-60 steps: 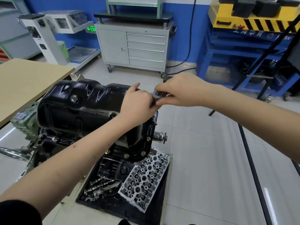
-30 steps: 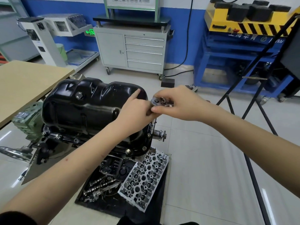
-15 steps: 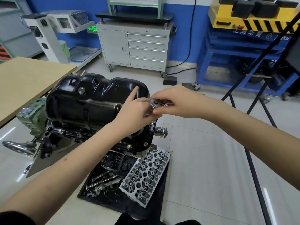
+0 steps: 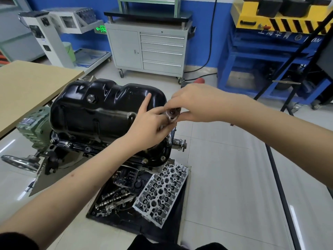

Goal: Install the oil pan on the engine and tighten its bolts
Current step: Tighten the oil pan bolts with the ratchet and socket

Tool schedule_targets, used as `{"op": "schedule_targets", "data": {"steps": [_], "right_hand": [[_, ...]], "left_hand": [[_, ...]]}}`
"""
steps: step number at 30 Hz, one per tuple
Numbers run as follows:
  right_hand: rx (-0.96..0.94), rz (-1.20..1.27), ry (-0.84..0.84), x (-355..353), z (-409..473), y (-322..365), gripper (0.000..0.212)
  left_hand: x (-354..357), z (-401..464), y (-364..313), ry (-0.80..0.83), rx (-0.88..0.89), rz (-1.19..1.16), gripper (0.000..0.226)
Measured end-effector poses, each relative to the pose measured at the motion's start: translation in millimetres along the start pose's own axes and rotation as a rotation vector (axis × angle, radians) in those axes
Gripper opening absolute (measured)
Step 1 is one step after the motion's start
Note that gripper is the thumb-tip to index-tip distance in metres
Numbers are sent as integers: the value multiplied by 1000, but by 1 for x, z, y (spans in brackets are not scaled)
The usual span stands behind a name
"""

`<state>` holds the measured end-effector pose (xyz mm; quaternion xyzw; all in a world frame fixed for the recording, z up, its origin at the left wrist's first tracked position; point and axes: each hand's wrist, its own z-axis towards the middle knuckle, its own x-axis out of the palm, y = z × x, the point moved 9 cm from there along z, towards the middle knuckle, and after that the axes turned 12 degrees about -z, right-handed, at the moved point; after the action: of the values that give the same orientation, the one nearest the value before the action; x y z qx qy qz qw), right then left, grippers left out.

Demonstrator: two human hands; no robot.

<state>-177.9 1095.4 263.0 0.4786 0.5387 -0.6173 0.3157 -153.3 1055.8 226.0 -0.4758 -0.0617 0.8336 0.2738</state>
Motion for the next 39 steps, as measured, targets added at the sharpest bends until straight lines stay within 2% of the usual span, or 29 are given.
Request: {"op": "schedule_targets", "data": {"steps": [3,7,10,12,15,17,21,23,26,29,32,35,38,39], "right_hand": [[77,-34,-2,-3,4,-7,26],[198,-123,6,-1,-1,-10,41],[163,-88,-29,-1,-5,-6,30],[94,-121,-42,-6,-6,-1,22],[108,-203,-5,-7,-7,-2,21],[215,-168,33,-7,-7,-10,26],[441,-60,116,0,-12,-24,50],[508,-30,117,2,-13,-24,46],[529,70,103,1,-15,-23,30],[458,195,64,-5,-12,-16,16],[422,179,51,-9,-7,-12,21],[482,73,72,-8,-7,-19,21],[552,4,121,-2,-12,-22,45],[562,9,114,-1,-14,-21,46]], "left_hand": [[0,1,1,-16,-19,14,30],[0,1,0,-31,-26,15,24],[-2,3,-4,-1,3,12,25],[0,7,-13,34,87,43,24],[3,11,-26,52,200,80,26],[3,14,-18,55,167,109,25],[4,21,4,93,34,70,35],[3,27,7,80,-5,-14,35],[5,29,11,104,-9,-59,34],[2,29,10,149,23,-106,29],[4,28,8,199,36,-80,31],[7,27,7,189,-6,-51,35],[11,25,8,186,-39,-19,37],[12,25,9,188,-46,-17,39]]}}
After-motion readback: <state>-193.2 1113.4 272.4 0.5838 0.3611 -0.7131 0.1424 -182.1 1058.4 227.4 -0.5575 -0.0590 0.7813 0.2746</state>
